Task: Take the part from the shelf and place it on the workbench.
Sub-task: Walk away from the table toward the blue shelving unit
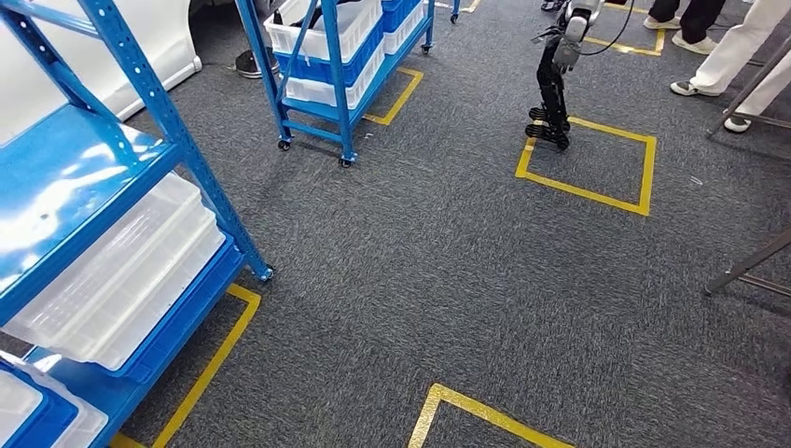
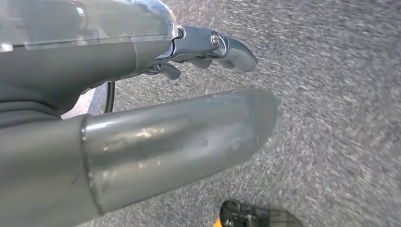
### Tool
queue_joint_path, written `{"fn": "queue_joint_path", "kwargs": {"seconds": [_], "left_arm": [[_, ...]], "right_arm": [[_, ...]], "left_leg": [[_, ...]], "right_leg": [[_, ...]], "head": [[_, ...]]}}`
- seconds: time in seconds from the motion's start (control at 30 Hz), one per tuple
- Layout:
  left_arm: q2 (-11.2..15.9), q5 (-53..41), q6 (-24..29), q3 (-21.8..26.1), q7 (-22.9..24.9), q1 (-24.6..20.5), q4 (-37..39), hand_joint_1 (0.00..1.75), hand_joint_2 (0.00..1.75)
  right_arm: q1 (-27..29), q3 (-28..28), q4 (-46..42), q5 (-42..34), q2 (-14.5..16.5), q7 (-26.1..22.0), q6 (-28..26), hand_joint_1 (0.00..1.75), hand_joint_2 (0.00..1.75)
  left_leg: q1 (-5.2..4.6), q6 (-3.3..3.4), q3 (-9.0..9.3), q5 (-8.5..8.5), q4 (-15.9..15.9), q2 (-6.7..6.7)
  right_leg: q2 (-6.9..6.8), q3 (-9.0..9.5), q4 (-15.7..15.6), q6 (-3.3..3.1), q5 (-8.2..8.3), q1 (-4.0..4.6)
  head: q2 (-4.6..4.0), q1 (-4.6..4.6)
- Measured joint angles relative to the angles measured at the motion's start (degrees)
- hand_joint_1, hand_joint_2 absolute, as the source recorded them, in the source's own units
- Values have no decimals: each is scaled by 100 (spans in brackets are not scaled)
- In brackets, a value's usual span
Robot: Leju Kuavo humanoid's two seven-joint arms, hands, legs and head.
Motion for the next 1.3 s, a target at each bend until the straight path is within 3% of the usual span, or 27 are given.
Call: {"fn": "queue_joint_path", "kwargs": {"seconds": [0.03,0.1,0.17,0.2,0.23,0.27,0.3,0.37,0.43,0.5,0.53,0.6,0.67,0.73,0.77,0.83,0.87,0.93,0.97,1.03,1.1,1.17,1.2,1.23,1.27,1.3], "left_arm": [[0,2,13,8,1,12,0,0,0],[-3,3,31,20,7,14,0,0,0],[-4,4,37,25,11,-5,-1,0,0],[-4,4,39,27,11,-12,0,0,0],[-4,5,41,28,11,-14,0,0,0],[-4,10,43,29,11,-11,-1,0,0],[-6,15,45,31,12,-9,0,0,0],[-13,23,48,34,14,-9,0,0,0],[-20,25,54,36,15,-19,0,0,0],[-22,27,60,36,15,-1,0,0,0],[-27,27,60,36,15,17,0,0,0],[-39,28,61,36,16,26,0,0,0],[-46,29,62,36,16,-2,0,0,0],[-46,29,62,36,15,-13,0,0,0],[-46,29,62,37,15,-4,0,0,0],[-46,29,62,39,15,17,0,0,0],[-46,30,62,40,14,14,0,0,0],[-46,30,62,40,10,-7,0,0,0],[-45,31,62,40,9,-10,0,0,0],[-44,34,62,40,9,11,0,0,0],[-44,38,63,41,9,21,0,0,0],[-46,39,65,42,10,0,0,0,0],[-46,39,65,42,9,-11,0,0,0],[-46,41,66,42,9,-16,0,0,0],[-46,43,66,42,9,-14,0,0,0],[-46,45,67,43,10,-10,0,0,0]], "right_arm": [[-13,-1,0,5,1,-3,1,0,0],[-11,-1,0,16,1,-11,2,0,0],[8,-1,1,25,0,-18,3,0,0],[16,-1,2,31,0,-18,3,0,0],[23,-1,2,39,0,-18,3,0,0],[28,-2,2,49,-1,-18,3,0,0],[31,-2,2,58,-2,-18,3,0,0],[43,-1,3,73,-5,-18,4,0,0],[44,0,5,84,-7,-23,14,0,0],[19,-1,7,90,-6,-29,33,0,0],[8,-2,7,91,-6,-29,43,0,0],[11,-3,7,96,-4,-33,53,0,0],[31,-4,7,104,-4,-36,56,0,0],[38,-4,7,109,-4,-36,58,0,0],[36,-4,7,110,-4,-36,60,0,0],[32,-4,7,114,-4,-35,67,0,0],[34,-4,7,115,-4,-35,70,0,0],[31,-4,7,120,-4,-37,74,0,0],[19,-4,7,122,-4,-39,77,0,0],[-16,-4,6,133,-5,-46,79,0,0],[-24,-3,5,151,-7,-53,75,0,0],[-6,-2,6,168,-9,-55,71,0,0],[3,-2,7,174,-10,-54,71,0,0],[10,-2,7,178,-10,-54,71,0,0],[16,-3,7,183,-11,-54,71,0,0],[21,-3,7,187,-13,-55,71,0,0]], "left_leg": [[11,31,19,19,-37,-63],[43,98,69,64,-104,-187],[44,134,65,78,-108,-315],[42,142,64,77,-104,-396],[40,145,69,74,-98,-482],[40,141,77,69,-90,-572],[42,132,87,59,-76,-666],[44,94,73,28,-21,-831],[51,30,16,12,28,-971],[73,-45,-27,24,25,-1101],[82,-73,-38,12,39,-1085],[78,-120,-178,-161,318,-806],[74,-157,-518,-498,999,-455],[84,-188,-809,-671,1559,-346],[88,-194,-811,-604,1563,-320],[88,-183,-495,-237,966,-194],[67,-163,-286,-87,565,-52],[19,-86,-37,41,83,127],[-8,-44,-29,21,38,127],[-3,34,-20,44,-1,-9],[27,114,25,80,-62,-136],[36,169,39,96,-79,-274],[28,181,34,98,-74,-353],[22,185,32,95,-67,-439],[16,186,34,93,-57,-527],[14,182,40,88,-45,-619]], "right_leg": [[60,14,25,30,-33,-10],[362,-97,337,74,-253,-31],[653,-447,1060,87,-607,-51],[701,-634,1400,93,-715,-54],[721,-753,1583,97,-711,-57],[734,-774,1547,99,-587,-64],[765,-689,1288,95,-366,-75],[996,-409,544,85,43,-107],[1188,-271,164,77,159,-119],[1127,-256,130,47,145,-103],[1057,-237,104,16,156,-102],[899,-198,38,-60,176,-107],[717,-181,14,-111,167,-89],[537,-175,15,-125,146,-73],[454,-167,15,-122,134,-70],[304,-127,16,-99,103,-68],[235,-101,16,-78,83,-59],[116,-58,18,-22,48,-35],[61,-41,12,5,38,-27],[-3,6,8,62,12,-37],[237,-37,201,114,-150,-60],[591,-327,830,131,-504,-80],[674,-522,1208,130,-661,-85],[708,-674,1477,128,-724,-86],[724,-743,1559,122,-669,-86],[744,-708,1414,110,-497,-86]], "head": [[0,1],[0,6],[0,7],[0,6],[0,5],[0,5],[0,5],[0,6],[0,5],[0,4],[0,5],[0,1],[0,-2],[0,-1],[0,-1],[0,-1],[0,-1],[0,1],[0,2],[0,2],[0,3],[0,5],[0,5],[0,5],[0,5],[0,5]]}}
